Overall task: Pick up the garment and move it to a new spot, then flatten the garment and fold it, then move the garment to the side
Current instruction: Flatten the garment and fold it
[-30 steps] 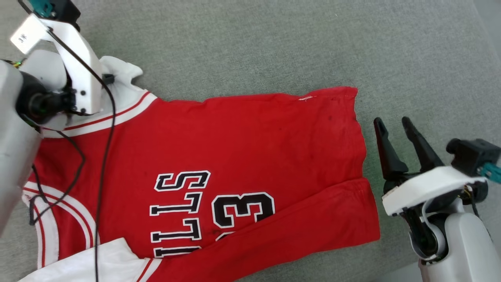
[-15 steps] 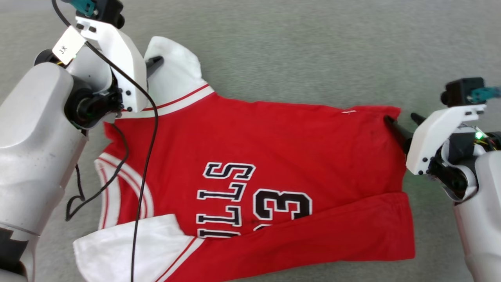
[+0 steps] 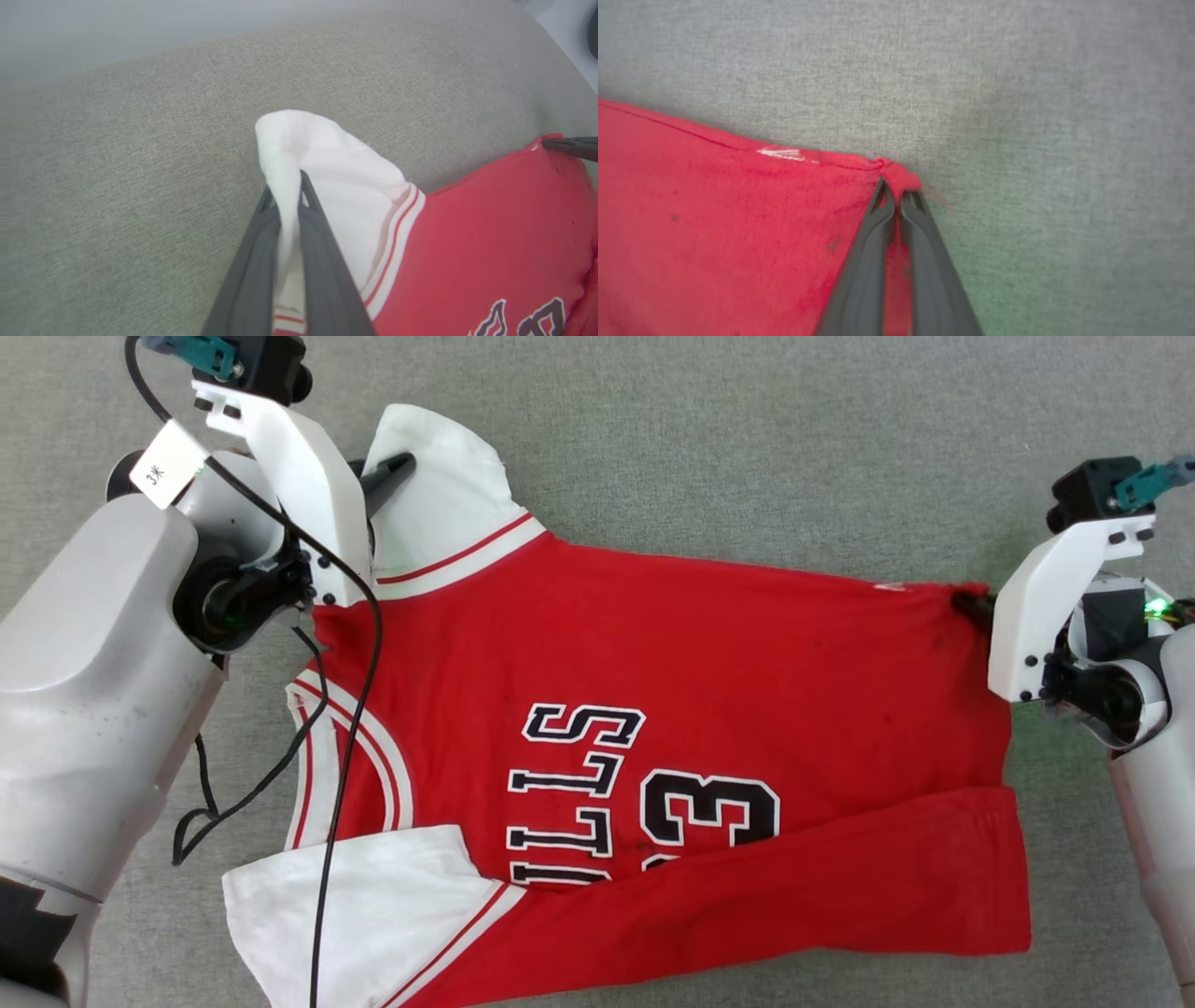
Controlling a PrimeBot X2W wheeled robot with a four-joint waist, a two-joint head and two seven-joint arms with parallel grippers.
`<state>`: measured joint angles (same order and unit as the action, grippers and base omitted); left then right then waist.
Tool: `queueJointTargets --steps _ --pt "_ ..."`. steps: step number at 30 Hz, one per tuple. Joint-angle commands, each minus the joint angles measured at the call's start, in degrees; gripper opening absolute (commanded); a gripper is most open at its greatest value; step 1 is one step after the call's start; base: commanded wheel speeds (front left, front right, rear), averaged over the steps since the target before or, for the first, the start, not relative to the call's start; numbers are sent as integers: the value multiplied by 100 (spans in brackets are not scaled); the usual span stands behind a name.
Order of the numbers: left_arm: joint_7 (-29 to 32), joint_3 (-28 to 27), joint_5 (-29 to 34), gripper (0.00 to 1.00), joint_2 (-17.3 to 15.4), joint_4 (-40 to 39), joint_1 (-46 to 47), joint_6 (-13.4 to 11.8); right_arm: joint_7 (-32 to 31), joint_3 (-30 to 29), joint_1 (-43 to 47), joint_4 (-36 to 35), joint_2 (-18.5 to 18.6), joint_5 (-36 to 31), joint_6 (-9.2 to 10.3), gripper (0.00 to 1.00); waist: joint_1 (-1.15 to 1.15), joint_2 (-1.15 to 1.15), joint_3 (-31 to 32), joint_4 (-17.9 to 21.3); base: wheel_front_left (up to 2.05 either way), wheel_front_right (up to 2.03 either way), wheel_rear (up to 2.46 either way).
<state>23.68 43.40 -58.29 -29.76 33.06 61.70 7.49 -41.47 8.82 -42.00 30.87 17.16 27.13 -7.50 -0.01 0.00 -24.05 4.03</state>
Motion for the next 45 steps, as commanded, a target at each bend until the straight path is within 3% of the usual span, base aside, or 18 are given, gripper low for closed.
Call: queueJointTargets --steps 1,11,15,19,25,31,32,33,34,35,39,45 --pt "-151 10 -30 0 -45 22 -8 -3 212 -78 -49 -94 11 5 3 0 1 0 98 -19 0 0 0" --pt "-933 -114 -346 0 -242 -397 -945 -6 780 -622 888 -1077 114 -228 4 0 1 0 742 -134 0 0 0" --pt "-1246 -140 -467 0 -347 -786 -1646 -131 870 -826 1534 -1489 22 -308 5 0 1 0 965 -205 0 0 0" --pt "-1442 -127 -473 0 -484 -1116 -2189 -314 943 -940 2019 -1726 -62 -353 5 0 1 0 1107 -245 0 0 0" --pt "-1624 37 -500 0 -649 -1624 -3301 -801 1110 -1179 2863 -1916 -287 -334 5 0 1 0 1336 -345 0 0 0" --pt "-1678 218 -815 0 -434 -1739 -4262 -1110 1427 -1463 3558 -1764 -523 -291 5 0 1 0 1472 -439 0 0 0" --pt "-1690 243 -876 18 -386 -1700 -4360 -1095 1466 -1485 3642 -1717 -542 -322 5 9 1 0 1497 -444 0 0 0" --pt "-1744 242 -898 49 -326 -1659 -4427 -1104 1521 -1525 3710 -1685 -576 -338 5 22 1 0 1524 -451 0 0 0" --pt "-1744 242 -898 49 -326 -1659 -4427 -1104 1521 -1525 3710 -1685 -576 -338 5 22 1 0 1524 -451 0 0 0" --pt "-1823 250 -870 100 -272 -1625 -4461 -1097 1590 -1547 3769 -1679 -628 -327 5 100 1 0 1548 -459 0 0 0" --pt "-2157 221 -852 100 -78 -1483 -4568 -1060 2006 -1595 3984 -1800 -783 -346 4 100 1 0 1635 -465 0 0 0" --pt "-2894 51 -605 100 78 -1424 -4612 -1223 2362 -1583 4154 -2140 -881 -409 4 100 1 0 1792 -427 0 0 0"
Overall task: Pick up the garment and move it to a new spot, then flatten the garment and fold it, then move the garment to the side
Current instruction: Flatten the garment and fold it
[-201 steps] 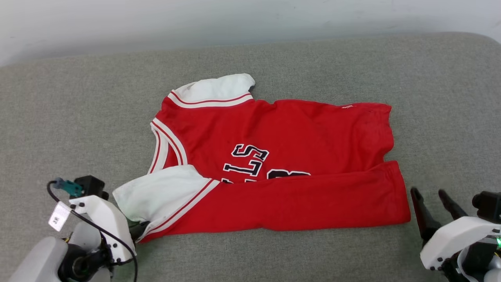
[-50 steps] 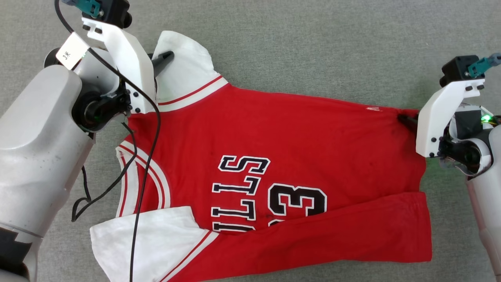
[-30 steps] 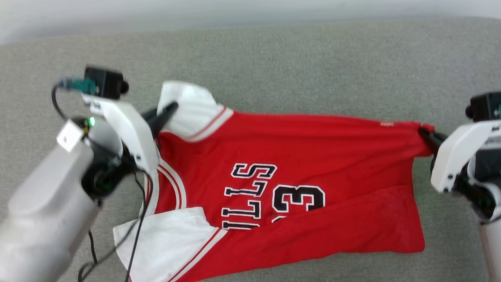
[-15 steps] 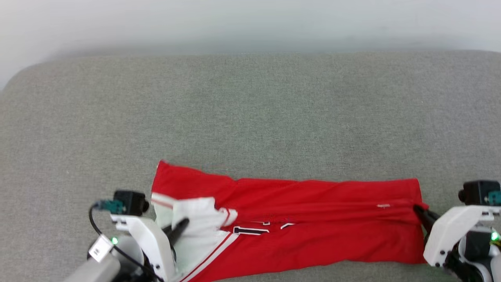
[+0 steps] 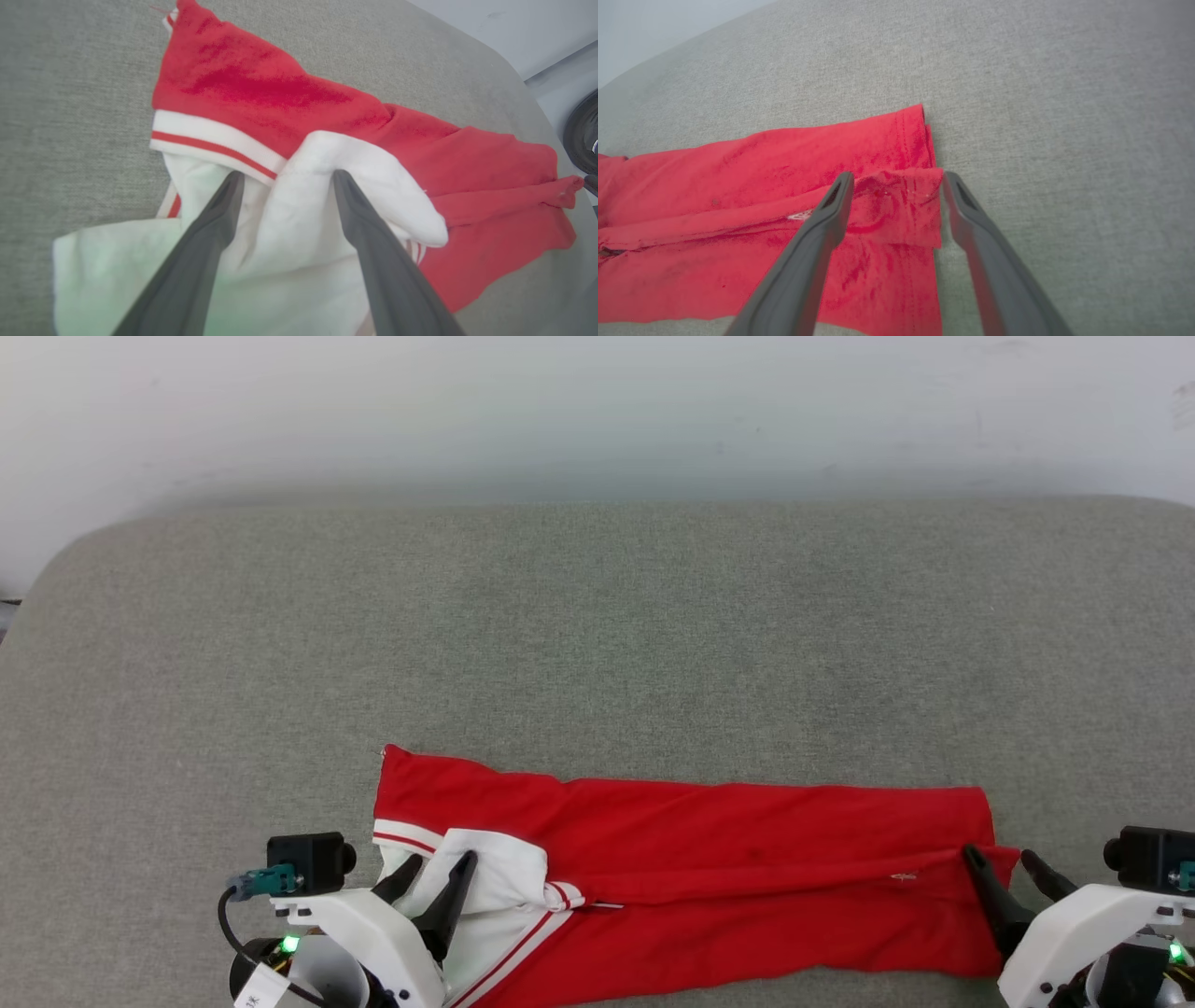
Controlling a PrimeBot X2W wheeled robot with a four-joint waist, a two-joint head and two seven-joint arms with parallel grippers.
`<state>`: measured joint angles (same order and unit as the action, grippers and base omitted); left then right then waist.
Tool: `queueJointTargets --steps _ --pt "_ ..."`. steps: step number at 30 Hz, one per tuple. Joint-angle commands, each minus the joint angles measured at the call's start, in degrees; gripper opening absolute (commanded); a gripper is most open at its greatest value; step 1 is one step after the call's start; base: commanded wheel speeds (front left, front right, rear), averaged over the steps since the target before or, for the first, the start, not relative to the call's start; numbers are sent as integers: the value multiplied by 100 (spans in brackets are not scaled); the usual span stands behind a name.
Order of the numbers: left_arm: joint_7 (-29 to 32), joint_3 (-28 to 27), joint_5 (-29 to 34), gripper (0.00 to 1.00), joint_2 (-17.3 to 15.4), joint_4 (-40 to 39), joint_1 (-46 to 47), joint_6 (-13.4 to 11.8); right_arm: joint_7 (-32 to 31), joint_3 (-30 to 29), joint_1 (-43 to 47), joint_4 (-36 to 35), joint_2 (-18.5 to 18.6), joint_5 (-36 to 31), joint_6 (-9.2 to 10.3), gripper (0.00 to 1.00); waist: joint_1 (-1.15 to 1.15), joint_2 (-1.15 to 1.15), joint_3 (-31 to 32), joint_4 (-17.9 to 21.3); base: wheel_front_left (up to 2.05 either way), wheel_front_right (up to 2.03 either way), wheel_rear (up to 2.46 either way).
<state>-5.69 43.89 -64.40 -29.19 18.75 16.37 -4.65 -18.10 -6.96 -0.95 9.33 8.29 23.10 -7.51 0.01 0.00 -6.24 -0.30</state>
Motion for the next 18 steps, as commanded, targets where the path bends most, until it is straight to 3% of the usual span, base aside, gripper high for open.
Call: queueJointTargets --steps 1,6,11,15,18 --pt "-78 -25 50 100 24 -16 -83 -45 12 -11 67 -58 13 -3 5 100 -1 0 52 11 0 0 0" --pt "-666 -188 351 100 9 -279 -56 -194 -233 -180 157 -387 82 41 5 100 -1 0 147 -13 0 0 0" --pt "-926 -542 877 100 -15 -742 -161 -482 -881 -510 190 -532 264 -47 5 100 -1 0 196 -86 0 0 0" --pt "-957 -1209 1550 100 136 -1297 -331 -709 -1412 -658 146 -584 421 -87 5 100 -1 0 134 -188 0 0 0" --pt "-952 -1710 2075 100 329 -1669 -570 -737 -1662 -636 29 -528 495 -60 5 100 -1 0 37 -285 0 0 0"
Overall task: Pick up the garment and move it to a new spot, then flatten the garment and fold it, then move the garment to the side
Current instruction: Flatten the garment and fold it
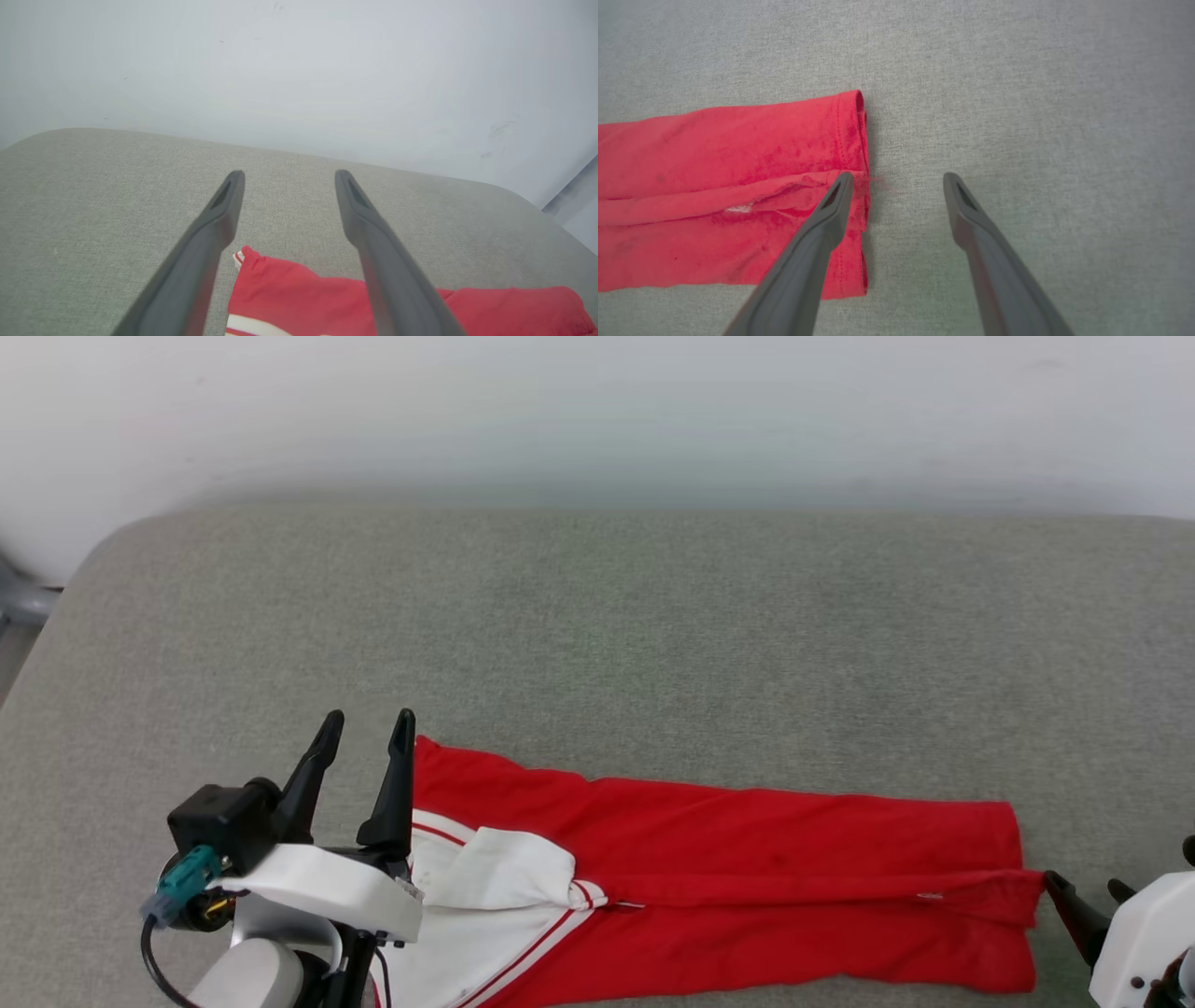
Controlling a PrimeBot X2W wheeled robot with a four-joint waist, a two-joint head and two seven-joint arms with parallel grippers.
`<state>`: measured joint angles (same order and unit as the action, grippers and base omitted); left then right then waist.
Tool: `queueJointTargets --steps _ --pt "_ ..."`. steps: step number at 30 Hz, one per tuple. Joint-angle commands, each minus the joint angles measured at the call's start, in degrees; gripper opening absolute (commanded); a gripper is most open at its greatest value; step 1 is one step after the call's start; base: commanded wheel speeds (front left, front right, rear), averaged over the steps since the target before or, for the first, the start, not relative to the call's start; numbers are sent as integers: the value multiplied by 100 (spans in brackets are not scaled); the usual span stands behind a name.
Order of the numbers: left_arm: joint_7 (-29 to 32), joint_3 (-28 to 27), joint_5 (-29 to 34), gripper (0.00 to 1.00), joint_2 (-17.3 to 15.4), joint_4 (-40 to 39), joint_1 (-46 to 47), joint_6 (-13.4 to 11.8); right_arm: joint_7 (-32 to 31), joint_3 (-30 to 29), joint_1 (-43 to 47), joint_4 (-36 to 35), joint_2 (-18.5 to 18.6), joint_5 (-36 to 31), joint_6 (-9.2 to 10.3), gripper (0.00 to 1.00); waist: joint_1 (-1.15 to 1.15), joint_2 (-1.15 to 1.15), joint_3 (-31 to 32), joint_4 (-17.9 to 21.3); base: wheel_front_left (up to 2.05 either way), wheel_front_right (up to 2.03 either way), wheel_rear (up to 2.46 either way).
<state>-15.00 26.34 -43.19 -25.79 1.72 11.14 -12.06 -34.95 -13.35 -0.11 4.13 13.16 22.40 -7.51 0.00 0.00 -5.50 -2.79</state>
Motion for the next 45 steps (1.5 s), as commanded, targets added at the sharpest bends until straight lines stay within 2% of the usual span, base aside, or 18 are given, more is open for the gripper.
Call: queueJointTargets --steps 1,7,14,15,16,17,22,28,32,38,43,45 --pt "-22 -86 127 100 50 -70 -93 29 -39 22 -97 30 21 29 5 100 0 0 -77 -71 0 0 0" --pt "-17 -525 752 100 404 -339 -305 264 -280 225 -271 363 -10 108 5 100 0 0 -309 -271 0 0 0" --pt "-18 -708 1159 100 654 -344 -350 533 -764 600 -238 913 -190 302 0 100 0 0 -500 -418 0 0 0" --pt "-18 -717 1195 100 673 -318 -360 560 -786 653 -250 978 -212 344 -6 78 0 0 -513 -423 0 0 0" --pt "-18 -737 1232 100 697 -306 -362 594 -831 693 -262 1042 -236 395 -6 45 0 0 -521 -424 0 0 0" --pt "-18 -747 1264 100 720 -287 -368 616 -856 722 -291 1096 -243 441 -6 0 0 0 -524 -420 0 0 0" --pt "-18 -808 1434 100 729 -179 -444 680 -731 728 -491 1026 -106 548 -3 0 0 0 -413 -335 0 0 0" --pt "-17 -817 1546 100 658 -89 -600 586 -619 529 -655 716 141 509 4 0 0 0 -175 -128 0 0 0" --pt "-2 -804 1572 100 642 -119 -667 510 -757 140 -629 561 225 398 6 0 0 0 -83 9 0 0 0" --pt "19 -778 1553 100 643 -173 -686 492 -980 -800 -598 406 314 225 5 0 0 0 -78 127 0 0 0" --pt "28 -757 1584 100 624 -191 -645 461 -1448 -1206 -764 304 24 519 4 0 0 0 -110 183 0 0 0" --pt "28 -740 1585 100 628 -188 -635 458 -1859 -1252 -914 211 -373 1088 3 0 0 0 -100 186 0 0 0"
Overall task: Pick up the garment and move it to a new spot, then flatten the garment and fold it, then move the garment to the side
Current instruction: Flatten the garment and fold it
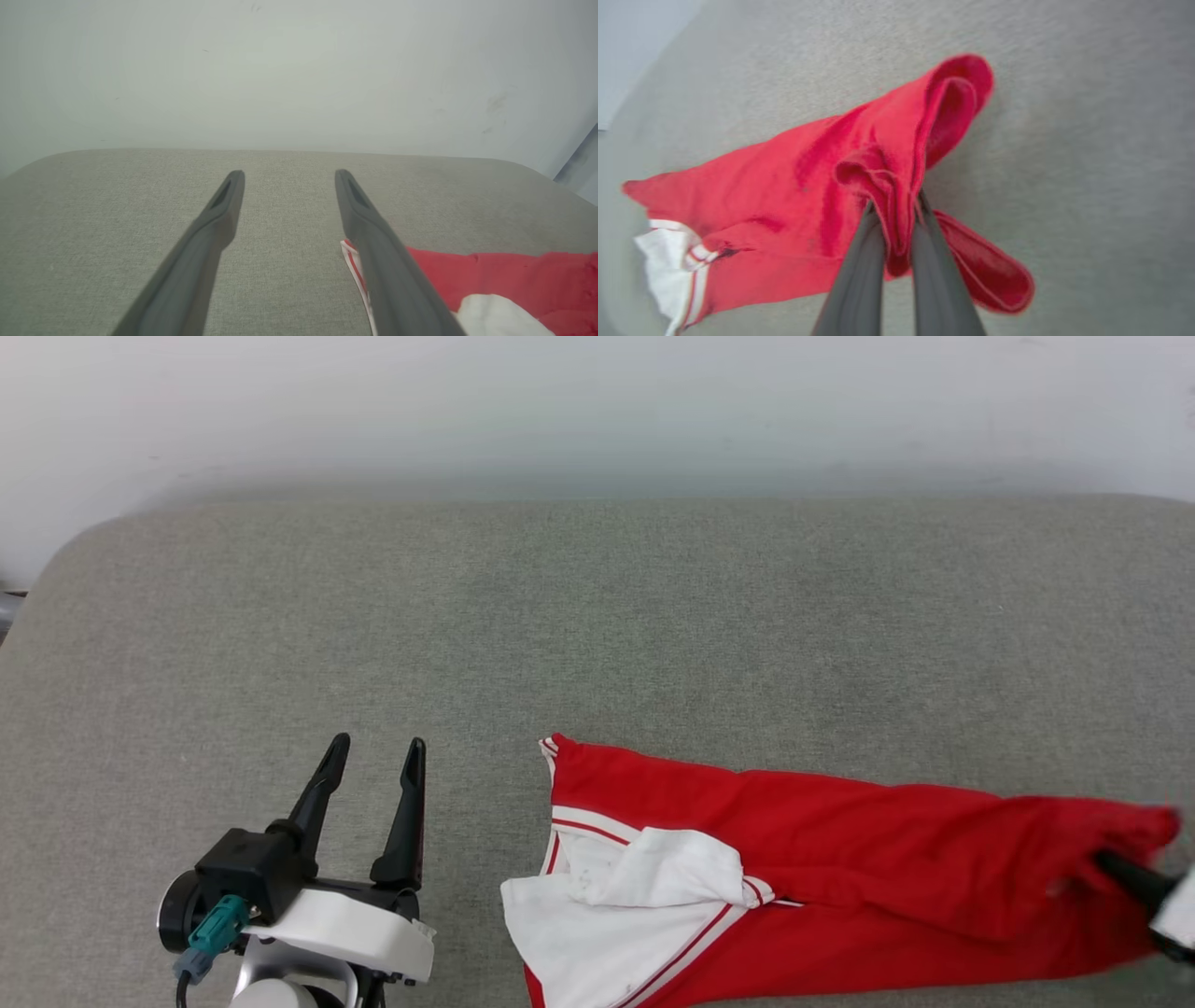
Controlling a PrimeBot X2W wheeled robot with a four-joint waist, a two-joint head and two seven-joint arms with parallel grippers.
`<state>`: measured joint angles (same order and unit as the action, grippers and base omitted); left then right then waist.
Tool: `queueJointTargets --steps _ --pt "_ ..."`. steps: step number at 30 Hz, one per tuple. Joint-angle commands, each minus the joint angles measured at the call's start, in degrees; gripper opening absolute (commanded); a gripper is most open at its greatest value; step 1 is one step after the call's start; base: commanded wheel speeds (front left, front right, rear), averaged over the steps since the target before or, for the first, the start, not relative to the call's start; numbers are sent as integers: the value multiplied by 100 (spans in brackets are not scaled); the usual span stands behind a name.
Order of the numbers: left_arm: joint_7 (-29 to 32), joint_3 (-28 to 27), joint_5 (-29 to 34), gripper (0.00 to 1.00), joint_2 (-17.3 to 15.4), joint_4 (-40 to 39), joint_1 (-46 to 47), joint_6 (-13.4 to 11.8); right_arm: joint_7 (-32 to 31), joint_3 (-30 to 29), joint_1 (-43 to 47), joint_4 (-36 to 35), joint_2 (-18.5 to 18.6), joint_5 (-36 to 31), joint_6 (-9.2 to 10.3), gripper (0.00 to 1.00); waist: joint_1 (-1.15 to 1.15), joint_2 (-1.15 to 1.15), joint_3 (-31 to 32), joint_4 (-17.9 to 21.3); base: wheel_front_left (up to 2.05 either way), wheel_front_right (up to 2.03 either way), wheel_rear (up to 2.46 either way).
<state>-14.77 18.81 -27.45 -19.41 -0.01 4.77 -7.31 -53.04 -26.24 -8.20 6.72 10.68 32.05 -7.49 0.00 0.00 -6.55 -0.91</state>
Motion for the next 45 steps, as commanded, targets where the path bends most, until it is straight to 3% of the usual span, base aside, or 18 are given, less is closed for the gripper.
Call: queueJointTargets --steps 1,3,7,10,16,20,23,29,30,31,32,37,45 --pt "7 17 8 100 -13 -8 0 -15 -302 -7 -159 -86 -314 416 1 0 0 0 13 -3 0 0 0" --pt "12 23 3 100 -14 -3 0 -12 -571 -29 -189 -150 -426 706 2 0 0 0 21 -7 0 0 0" --pt "40 55 -7 100 -15 13 18 -13 -1403 -20 -324 -281 -757 1914 2 0 0 0 42 -43 0 0 0" --pt "70 85 -24 100 -7 9 68 12 -1613 263 -400 -51 -796 2835 2 0 0 0 34 -104 0 0 0" --pt "88 173 -11 100 20 22 223 68 -1037 1595 -512 418 -789 4148 2 0 0 0 -41 -305 0 0 0" --pt "75 220 26 100 66 32 345 86 -427 2523 -662 633 -785 4592 2 0 0 0 -132 -486 0 0 0" --pt "56 241 47 100 97 62 433 114 -3 3142 -789 816 -784 4647 2 0 0 0 -209 -639 0 0 0" --pt "28 269 69 100 151 140 546 156 937 3772 -1030 1398 -782 4368 2 0 0 0 -313 -908 0 0 0" --pt "19 270 71 100 161 162 557 161 1039 3853 -1068 1478 -785 4344 1 14 0 0 -318 -934 0 0 0" --pt "11 266 70 100 168 180 567 163 1130 3924 -1099 1530 -784 4353 1 48 0 0 -320 -949 0 0 0" --pt "6 264 72 100 175 201 567 166 1205 3998 -1111 1572 -780 4384 1 100 0 0 -320 -958 0 0 0" --pt "-8 234 56 100 204 286 495 174 1611 4299 -1177 1366 -782 4326 1 100 0 0 -257 -911 0 0 0" --pt "-18 232 70 100 192 344 392 148 2673 4531 -1003 517 -330 3101 2 100 0 0 -35 -672 0 0 0"
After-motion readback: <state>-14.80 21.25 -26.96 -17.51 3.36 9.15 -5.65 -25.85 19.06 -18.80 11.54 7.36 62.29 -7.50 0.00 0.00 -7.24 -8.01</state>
